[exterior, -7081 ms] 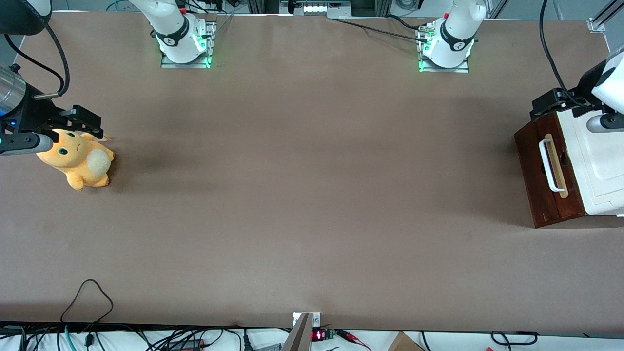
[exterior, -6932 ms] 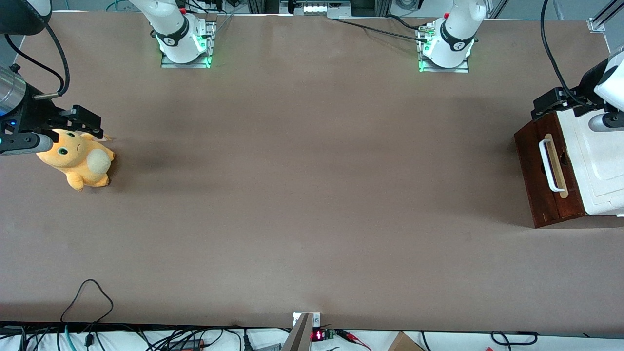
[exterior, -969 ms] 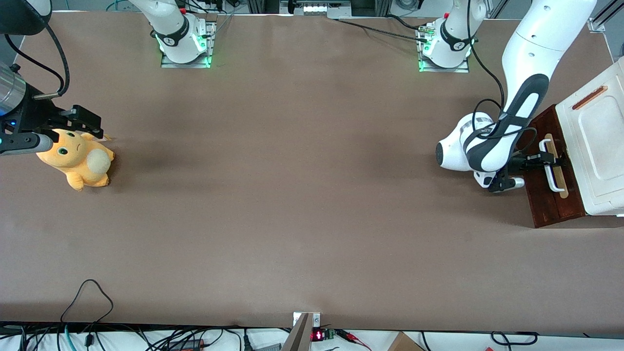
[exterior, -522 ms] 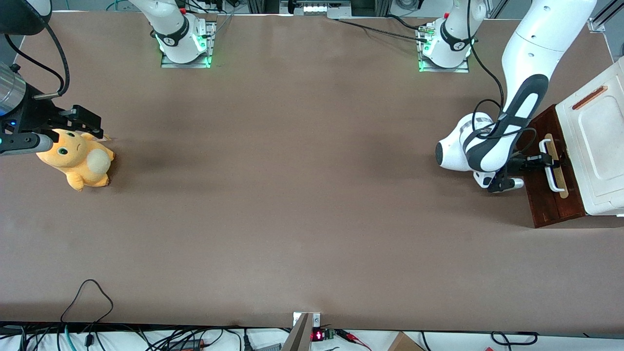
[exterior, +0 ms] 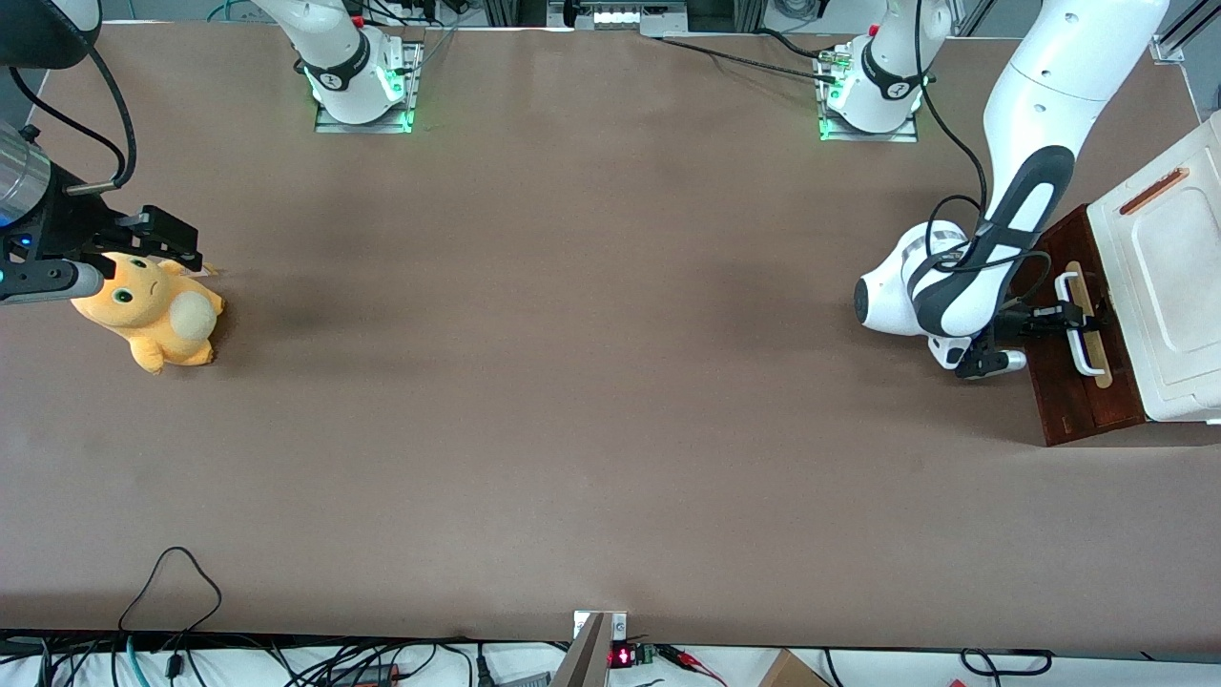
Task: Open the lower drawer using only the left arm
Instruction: 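Pull the gripped handle outward to slide the wooden drawer open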
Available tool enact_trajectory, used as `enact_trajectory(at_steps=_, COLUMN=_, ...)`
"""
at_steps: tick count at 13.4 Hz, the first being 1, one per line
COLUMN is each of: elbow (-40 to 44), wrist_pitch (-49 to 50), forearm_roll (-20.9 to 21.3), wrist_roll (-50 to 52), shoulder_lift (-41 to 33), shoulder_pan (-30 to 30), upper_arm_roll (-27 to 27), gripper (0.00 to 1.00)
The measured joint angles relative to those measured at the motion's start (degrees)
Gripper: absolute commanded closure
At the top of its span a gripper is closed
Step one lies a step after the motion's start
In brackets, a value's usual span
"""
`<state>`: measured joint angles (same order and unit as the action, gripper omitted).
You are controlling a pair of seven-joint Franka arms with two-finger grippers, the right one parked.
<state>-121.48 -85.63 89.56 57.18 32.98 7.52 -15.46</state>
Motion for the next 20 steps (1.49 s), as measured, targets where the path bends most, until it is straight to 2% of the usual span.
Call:
enact_trajectory(at_steps=3, elbow=0.0, wrist_pitch=-0.1, forearm_roll=0.1, wrist_roll=0.0, shoulder_lift=0.1, shoulder_pan=-0.1, upper_arm_roll=-0.1, gripper=0.94)
enact_trajectory(at_steps=5, elbow=0.1, wrist_pitch=-0.1, forearm_roll=0.1, wrist_roll=0.6, shoulder_lift=0.2, shoulder_pan=-0.1, upper_arm_roll=-0.1, gripper=1.00)
enact_trajectory(at_steps=15, elbow=0.1, wrist_pitch=0.1, forearm_roll=-0.7, wrist_roll=1.1, shoulder_lift=0.2, shoulder_pan=-1.7, upper_arm_roll=-0.7, gripper=1.00)
enact_trajectory(at_steps=20, elbow=0.4, wrist_pitch=1.6, forearm_roll=-3.1, wrist_roll=1.4, shoulder_lift=0.2, shoulder_pan=-4.2, upper_arm_roll=-4.6, gripper=1.00)
